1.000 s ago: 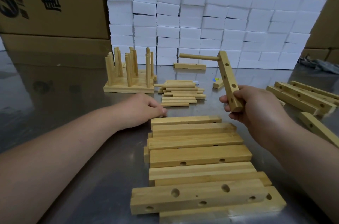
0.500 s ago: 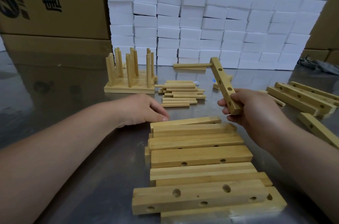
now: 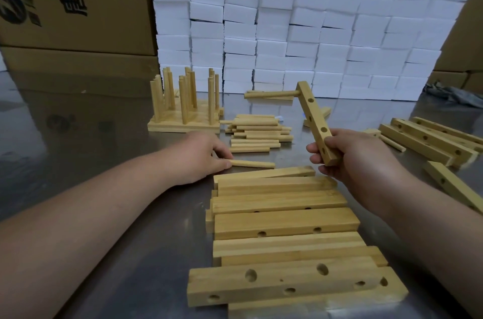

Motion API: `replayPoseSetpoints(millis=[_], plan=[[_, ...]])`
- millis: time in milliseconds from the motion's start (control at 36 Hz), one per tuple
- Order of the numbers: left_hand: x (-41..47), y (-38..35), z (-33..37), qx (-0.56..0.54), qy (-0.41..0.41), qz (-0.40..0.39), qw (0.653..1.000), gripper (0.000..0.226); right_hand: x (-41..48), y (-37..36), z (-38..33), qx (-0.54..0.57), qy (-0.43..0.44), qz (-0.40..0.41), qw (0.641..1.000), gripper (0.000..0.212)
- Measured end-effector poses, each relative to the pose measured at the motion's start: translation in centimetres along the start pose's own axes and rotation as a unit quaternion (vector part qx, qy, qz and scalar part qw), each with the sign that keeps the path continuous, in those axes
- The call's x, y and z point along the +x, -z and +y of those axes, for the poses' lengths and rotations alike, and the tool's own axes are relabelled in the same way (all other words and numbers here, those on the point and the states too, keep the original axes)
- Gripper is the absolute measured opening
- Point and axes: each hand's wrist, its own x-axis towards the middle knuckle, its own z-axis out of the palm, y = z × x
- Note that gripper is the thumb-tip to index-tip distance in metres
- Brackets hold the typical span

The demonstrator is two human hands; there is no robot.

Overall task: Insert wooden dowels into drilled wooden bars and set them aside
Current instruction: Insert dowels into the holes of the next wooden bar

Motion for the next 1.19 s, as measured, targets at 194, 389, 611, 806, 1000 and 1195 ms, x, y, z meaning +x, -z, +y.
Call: replayPoseSetpoints(millis=[194, 389, 611, 806, 1000, 1195], plan=[[-0.4, 0.8, 1.4, -0.205, -0.009, 0.155, 0.966, 0.014, -0.7, 0.0, -0.4, 0.03, 0.03, -0.048, 0.998, 0.036], [-1.5, 0.5, 3.4, -0.211, -0.07, 0.187, 0.957, 0.018, -1.6, -0.4, -0.6, 0.077, 0.051, -0.123, 0.988, 0.046], [-2.2, 0.7, 4.1, -0.198, -0.096, 0.196, 0.956, 0.026, -2.0, -0.3, -0.8, 0.058, 0.085, -0.169, 0.98, 0.046], [-2.5, 0.8, 4.2, -0.187, -0.118, 0.218, 0.951, 0.023, -2.1, 0.2, -0.9, 0.017, 0.111, -0.178, 0.977, 0.047], [-2.4, 1.1, 4.3, -0.111, -0.139, 0.264, 0.948, 0.026, -2.3, 0.4, -1.1, -0.049, 0.139, -0.173, 0.974, 0.049], [-2.7, 1.4, 4.6, -0.04, -0.176, 0.283, 0.942, 0.026, -2.7, 0.4, -1.0, -0.08, 0.158, -0.182, 0.967, 0.049]])
